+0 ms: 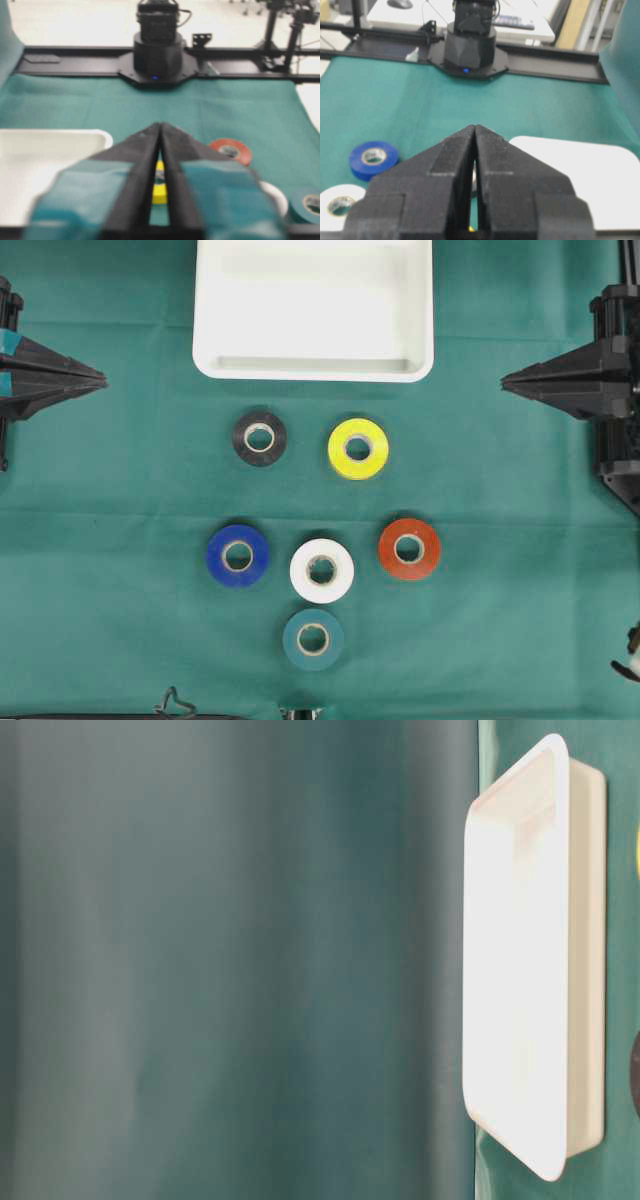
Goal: Pick up the tape from a random location and place it into the white case.
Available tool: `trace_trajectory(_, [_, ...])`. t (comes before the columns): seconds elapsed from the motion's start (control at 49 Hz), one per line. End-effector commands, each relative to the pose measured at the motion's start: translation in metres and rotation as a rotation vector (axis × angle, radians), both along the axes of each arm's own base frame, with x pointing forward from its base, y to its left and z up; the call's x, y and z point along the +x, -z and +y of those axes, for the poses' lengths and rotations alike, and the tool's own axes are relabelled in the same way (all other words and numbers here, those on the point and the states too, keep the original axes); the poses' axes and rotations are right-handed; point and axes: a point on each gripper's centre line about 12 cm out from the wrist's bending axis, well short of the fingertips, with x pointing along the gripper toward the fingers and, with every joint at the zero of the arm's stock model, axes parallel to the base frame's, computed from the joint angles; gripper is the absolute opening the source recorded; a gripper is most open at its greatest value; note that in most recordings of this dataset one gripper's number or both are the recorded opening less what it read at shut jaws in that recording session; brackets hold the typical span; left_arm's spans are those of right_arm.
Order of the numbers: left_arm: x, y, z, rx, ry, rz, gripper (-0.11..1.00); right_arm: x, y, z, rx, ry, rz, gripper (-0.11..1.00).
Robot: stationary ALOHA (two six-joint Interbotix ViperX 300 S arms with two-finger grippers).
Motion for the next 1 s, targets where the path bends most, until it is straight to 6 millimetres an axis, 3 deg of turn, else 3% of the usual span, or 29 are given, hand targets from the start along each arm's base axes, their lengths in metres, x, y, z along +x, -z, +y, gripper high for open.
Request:
trace_trajectory(0.0, [0.0026,-0.0091,0.0007,0.000,-0.003,-0.021,0.18,0.0022,-0.0092,-0.0007,0.005,0.003,-0.012,0.02])
trace_trajectory(0.102, [0.0027,-0.0097,0.0006,-0.002,-0.003,-0.023,0.46,0.0023,-0.0091,-0.0007,0.008,0.004,-0.003,0.22])
trace_trajectory(0.245, [0.0028,-0.0110,0.0007,-0.003,-0.003,-0.026,0.87,0.0036,-0.0073,-0.0004,0.008,0.002,0.006,0.67])
trace_trajectory(0.306, [0.0029,-0.0116,0.0007,-0.003,-0.003,-0.028,0.97,0.0047,-0.0061,-0.0010,0.008,0.005,0.015,0.82])
trace_trajectory(0.367, [0.0030,-0.0123,0.0007,-0.003,-0.003,-0.029,1.00,0.0058,-0.0048,-0.0010,0.008,0.005,0.034,0.91])
trace_trajectory(0.979, [0.0057,-0.0085,-0.0050,-0.005,0.024,0.005,1.00,0.0070,-0.0055,-0.0010,-0.001,0.004,0.055,0.93])
